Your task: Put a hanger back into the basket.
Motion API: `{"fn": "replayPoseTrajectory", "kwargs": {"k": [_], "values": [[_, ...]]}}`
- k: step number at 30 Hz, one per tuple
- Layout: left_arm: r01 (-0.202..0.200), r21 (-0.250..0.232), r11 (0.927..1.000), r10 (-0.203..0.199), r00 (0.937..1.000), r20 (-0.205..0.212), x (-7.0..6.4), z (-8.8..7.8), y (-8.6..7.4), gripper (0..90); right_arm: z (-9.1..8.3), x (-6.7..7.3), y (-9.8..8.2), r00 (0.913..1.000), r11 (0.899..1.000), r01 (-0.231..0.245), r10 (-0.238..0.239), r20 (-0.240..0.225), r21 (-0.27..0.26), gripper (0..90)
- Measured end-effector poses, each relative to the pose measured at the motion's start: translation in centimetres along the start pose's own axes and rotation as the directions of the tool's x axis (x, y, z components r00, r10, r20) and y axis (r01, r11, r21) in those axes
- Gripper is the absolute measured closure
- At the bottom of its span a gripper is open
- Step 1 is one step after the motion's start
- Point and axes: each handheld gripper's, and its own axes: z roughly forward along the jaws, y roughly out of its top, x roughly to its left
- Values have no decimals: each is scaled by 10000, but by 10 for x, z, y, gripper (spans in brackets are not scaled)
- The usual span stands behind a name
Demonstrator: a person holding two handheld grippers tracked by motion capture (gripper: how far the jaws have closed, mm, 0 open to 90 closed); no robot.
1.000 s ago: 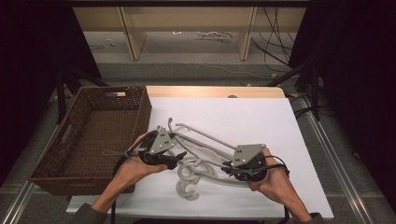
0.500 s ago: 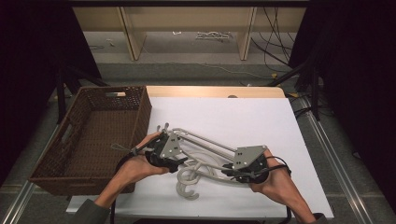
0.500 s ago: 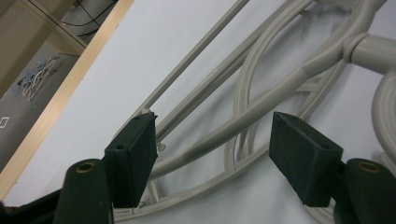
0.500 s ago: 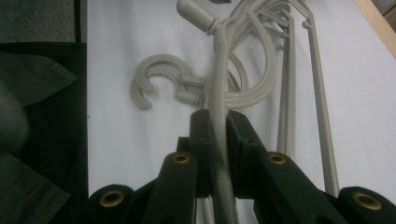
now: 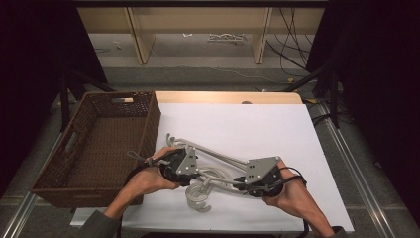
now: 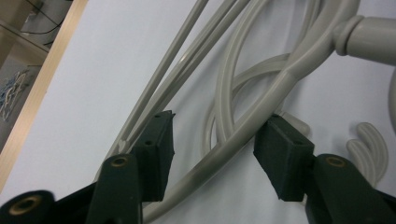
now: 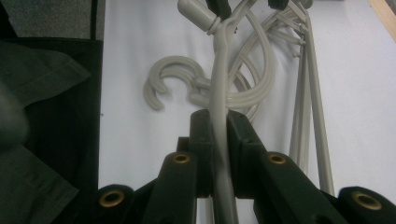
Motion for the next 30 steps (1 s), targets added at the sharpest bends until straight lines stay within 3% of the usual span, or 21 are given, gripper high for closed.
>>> {"fn": "replayPoseTrajectory", "kwargs": {"k": [5,13,21,24,27,30], "values": [[-237,-130,9996,243,9985,494,0,-1,2,621,-1,-2,-1,9999,9999,38,-40,-128,-143,821],[-682,48,9977,677,9954,671,-3,-4,6,679,-3,-5,-3,9992,9994,134,-146,-360,-334,821],[-640,-199,9978,657,9925,1028,-4,-10,12,713,-11,-17,-12,9979,9937,177,-245,-607,-1105,806],[-132,-627,9979,201,9936,1115,-3,-11,12,719,-15,-20,-16,9975,9897,104,-202,-678,-1428,790],[-94,-643,9979,172,9924,1221,-2,-13,13,732,-16,-27,-20,9968,9843,-62,-81,-798,-1763,776],[54,-637,9980,29,9917,1284,-3,-16,15,744,-17,-29,-21,9972,9844,-118,-13,-742,-1757,764]]}}
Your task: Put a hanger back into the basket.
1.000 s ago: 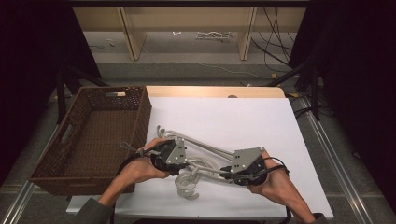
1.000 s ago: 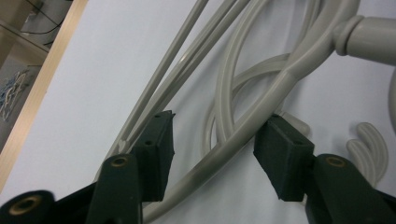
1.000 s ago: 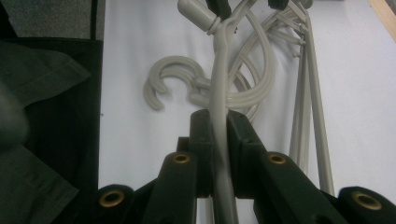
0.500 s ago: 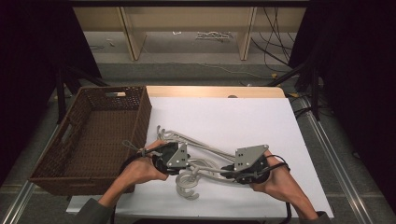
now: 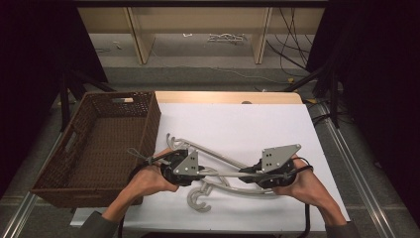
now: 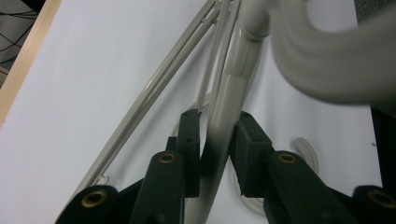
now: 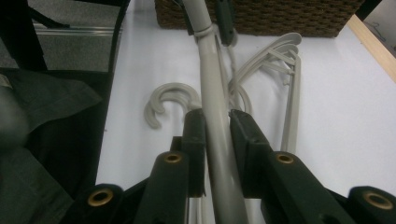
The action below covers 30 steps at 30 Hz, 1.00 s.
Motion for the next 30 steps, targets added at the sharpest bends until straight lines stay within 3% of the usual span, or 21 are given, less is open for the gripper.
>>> {"fn": "replayPoseTrajectory", "kwargs": {"k": [2,4,7,9,11,14,16,17,18,19,21,22,23,24,27,30], "values": [[44,-95,9999,-43,9999,106,0,-1,1,759,0,-1,0,10000,10000,-13,13,79,15,761],[557,-537,9970,-528,9971,544,-1,-4,3,782,-1,-6,-4,9980,9993,-363,358,526,98,744],[454,-338,9984,-439,9981,434,-2,-5,6,789,-1,-9,-6,9960,9985,-544,534,719,117,726],[749,-460,9961,-730,9965,414,-1,-7,6,793,0,-9,-6,9909,9965,-821,803,1076,122,653],[1179,-627,9910,-1158,9926,360,0,-8,5,795,-2,-12,-5,9764,9880,-1527,1545,1511,-233,546],[1590,-678,9849,-1581,9873,178,4,-13,4,796,-7,-13,-3,9528,9754,-2097,2195,2098,-683,416],[1846,-686,9804,-1850,9827,17,8,-16,1,796,-11,-13,-1,9325,9643,-2405,2613,2492,-1110,358],[2156,-798,9732,-2163,9763,-1,9,-17,0,796,-13,-13,-1,9219,9572,-2607,2855,2618,-1259,340],[2156,-798,9732,-2163,9763,-1,9,-17,0,796,-14,-13,0,9160,9533,-2669,2966,2702,-1414,330],[2493,-854,9647,-2504,9681,-21,12,-20,-4,796,-16,-13,1,9090,9505,-2655,3025,2867,-1612,315],[2819,-960,9546,-2841,9587,-103,15,-24,-7,796,-18,-10,4,8988,9412,-2905,3302,2883,-1723,291],[2819,-960,9546,-2841,9587,-103,15,-24,-7,796,-18,-10,4,8988,9412,-2905,3302,2883,-1723,291],[3014,-1066,9475,-3046,9524,-149,19,-29,-10,796,-17,-7,6,8920,9410,-2883,3312,3076,-1772,286],[3269,-1216,9372,-3306,9437,-110,20,-30,-11,796,-18,-6,7,8926,9421,-2868,3287,3086,-1739,285],[3614,-1435,9213,-3670,9301,-134,23,-37,-13,796,-17,-1,8,8900,9425,-2808,3263,3184,-1811,268],[3760,-1568,9133,-3844,9228,-257,27,-44,-14,796,-13,6,6,8939,9443,-2790,3218,3121,-1743,256]]}}
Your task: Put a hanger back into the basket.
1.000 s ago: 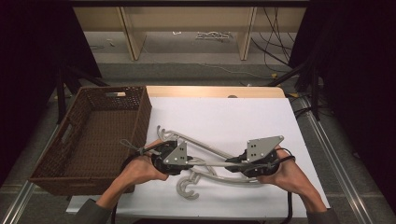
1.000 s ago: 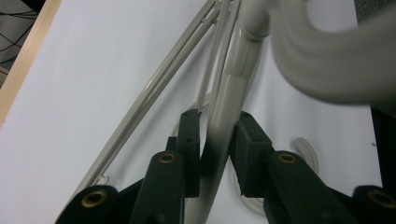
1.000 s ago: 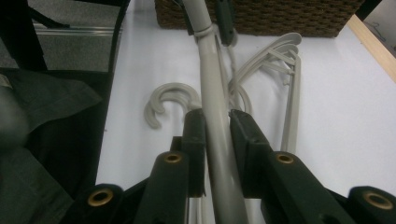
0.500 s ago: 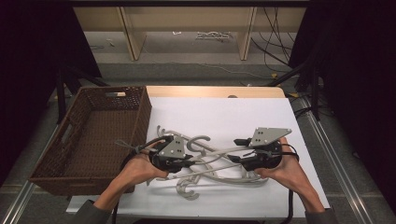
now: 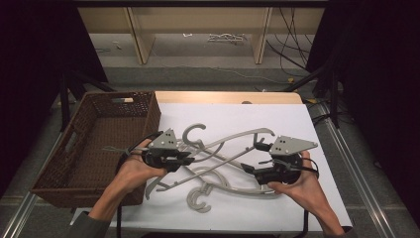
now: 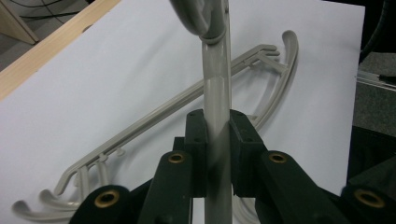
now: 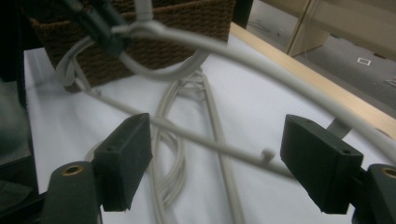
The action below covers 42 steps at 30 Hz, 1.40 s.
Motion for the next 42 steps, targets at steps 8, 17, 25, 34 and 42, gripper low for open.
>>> {"fn": "replayPoseTrajectory", "kwargs": {"k": [8,17,25,34,42], "values": [[791,-364,9962,-792,9969,-18,11,-21,14,795,2,8,-22,9989,9988,-465,464,52,120,255],[853,-772,9934,-872,9959,-221,17,-56,45,796,1,10,-34,9983,9982,-589,589,11,119,255],[1308,-1003,9863,-1403,9856,-943,41,-86,44,796,6,12,-40,9974,9973,-719,719,6,114,240],[2163,-1640,9625,-2400,9603,-1421,73,-109,17,796,9,12,-42,9971,9965,-735,743,-188,409,213],[2419,-1571,9575,-2712,9404,-2052,91,-125,2,796,13,12,-45,9974,9962,-698,705,-122,512,175]]}}
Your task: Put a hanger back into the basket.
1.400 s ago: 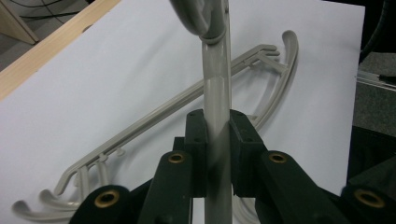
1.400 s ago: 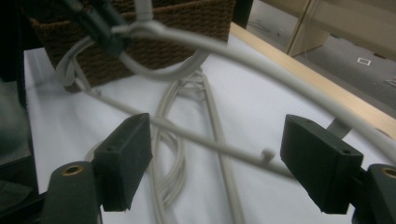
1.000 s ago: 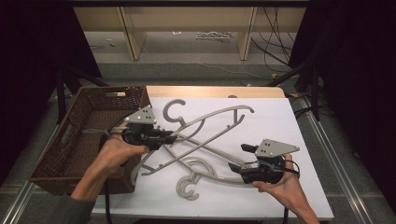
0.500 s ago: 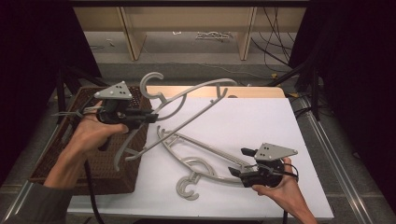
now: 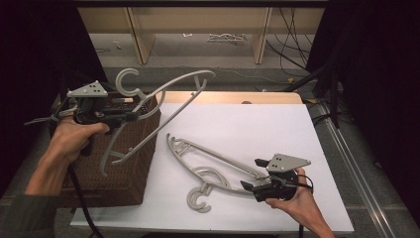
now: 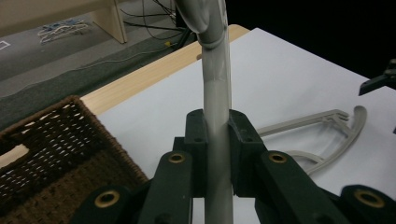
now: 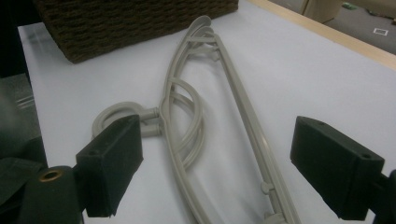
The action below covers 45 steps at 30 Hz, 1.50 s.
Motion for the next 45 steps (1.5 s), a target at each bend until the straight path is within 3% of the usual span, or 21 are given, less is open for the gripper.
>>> {"fn": "replayPoseTrajectory", "kwargs": {"k": [11,20,26,30,45], "values": [[29,-15,10000,-31,9938,-1108,29,-13,-15,796,2,-1,-1,10000,10000,7,-7,14,-9,175],[383,-34,9993,-384,9872,-1550,51,-25,-35,796,3,0,-3,10000,10000,-23,23,-19,53,178],[640,132,9979,-598,9754,-2123,66,-41,-55,796,3,-1,-3,10000,10000,6,-6,1,76,183],[768,-20,9970,-754,9727,-2195,73,-49,-67,796,3,-2,-3,10000,10000,-4,4,27,62,181],[1159,254,9929,-1063,9640,-2437,90,-62,-106,796,4,-2,-4,10000,9999,-20,20,14,147,181]]}}
